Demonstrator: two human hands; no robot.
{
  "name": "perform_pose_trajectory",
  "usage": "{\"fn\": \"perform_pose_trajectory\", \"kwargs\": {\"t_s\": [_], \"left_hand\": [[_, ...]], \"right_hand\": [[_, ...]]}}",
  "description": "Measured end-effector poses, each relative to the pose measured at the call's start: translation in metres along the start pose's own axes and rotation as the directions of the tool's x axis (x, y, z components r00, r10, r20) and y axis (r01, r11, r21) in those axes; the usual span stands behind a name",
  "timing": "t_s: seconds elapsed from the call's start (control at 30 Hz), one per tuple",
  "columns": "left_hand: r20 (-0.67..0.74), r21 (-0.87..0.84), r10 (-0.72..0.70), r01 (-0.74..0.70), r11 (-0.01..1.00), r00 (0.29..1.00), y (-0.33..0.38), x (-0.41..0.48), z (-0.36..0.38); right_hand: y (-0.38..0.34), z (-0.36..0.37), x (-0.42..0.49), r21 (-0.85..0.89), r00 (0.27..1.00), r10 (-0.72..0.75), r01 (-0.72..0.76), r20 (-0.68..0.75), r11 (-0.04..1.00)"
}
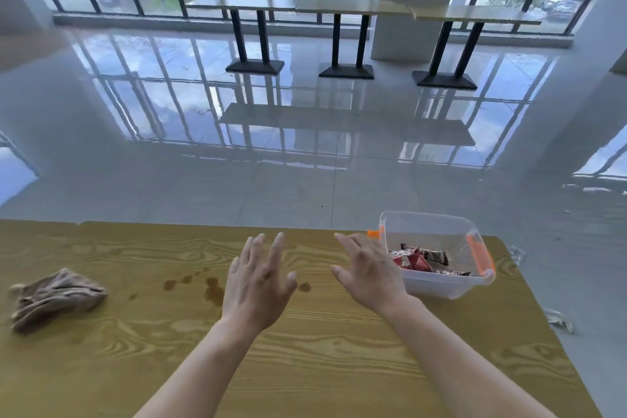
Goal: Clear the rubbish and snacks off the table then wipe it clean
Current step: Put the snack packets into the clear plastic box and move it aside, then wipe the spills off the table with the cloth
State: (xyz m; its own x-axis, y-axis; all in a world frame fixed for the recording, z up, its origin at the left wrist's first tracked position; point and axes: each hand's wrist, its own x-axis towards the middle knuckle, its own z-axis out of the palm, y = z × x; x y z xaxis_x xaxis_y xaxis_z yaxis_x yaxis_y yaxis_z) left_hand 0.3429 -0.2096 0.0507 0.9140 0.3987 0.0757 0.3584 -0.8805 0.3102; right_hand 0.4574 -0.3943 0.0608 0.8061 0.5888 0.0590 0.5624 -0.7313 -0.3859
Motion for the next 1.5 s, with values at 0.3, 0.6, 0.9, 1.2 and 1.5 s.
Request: {"fn": "perform_pose_trajectory", "kwargs": {"t_s": [0.3, 0.6, 0.9, 1.2, 1.5], "left_hand": [[-0.022, 0.018, -0.102, 0.103, 0.995, 0.995, -0.114, -0.056, -0.040], [0.010, 0.142, -0.287, 0.282, 0.949, 0.958, -0.275, -0.137, -0.068], [0.063, 0.163, -0.404, 0.390, 0.906, 0.913, -0.397, -0.184, -0.068], [0.153, 0.209, -0.456, 0.423, 0.882, 0.877, -0.461, -0.188, -0.019], [0.128, 0.210, -0.425, 0.394, 0.895, 0.896, -0.478, -0.201, 0.022]], "right_hand": [[-0.114, 0.037, 0.003, -0.073, 0.993, -0.111, 0.114, 0.038, 0.991], [-0.264, 0.126, 0.005, -0.055, 0.956, -0.261, 0.270, 0.136, 0.961], [-0.377, 0.223, 0.018, -0.054, 0.899, -0.321, 0.352, 0.298, 0.935], [-0.452, 0.307, 0.074, -0.021, 0.839, -0.346, 0.390, 0.420, 0.920], [-0.458, 0.355, 0.109, -0.159, 0.808, -0.408, 0.510, 0.425, 0.845]]}}
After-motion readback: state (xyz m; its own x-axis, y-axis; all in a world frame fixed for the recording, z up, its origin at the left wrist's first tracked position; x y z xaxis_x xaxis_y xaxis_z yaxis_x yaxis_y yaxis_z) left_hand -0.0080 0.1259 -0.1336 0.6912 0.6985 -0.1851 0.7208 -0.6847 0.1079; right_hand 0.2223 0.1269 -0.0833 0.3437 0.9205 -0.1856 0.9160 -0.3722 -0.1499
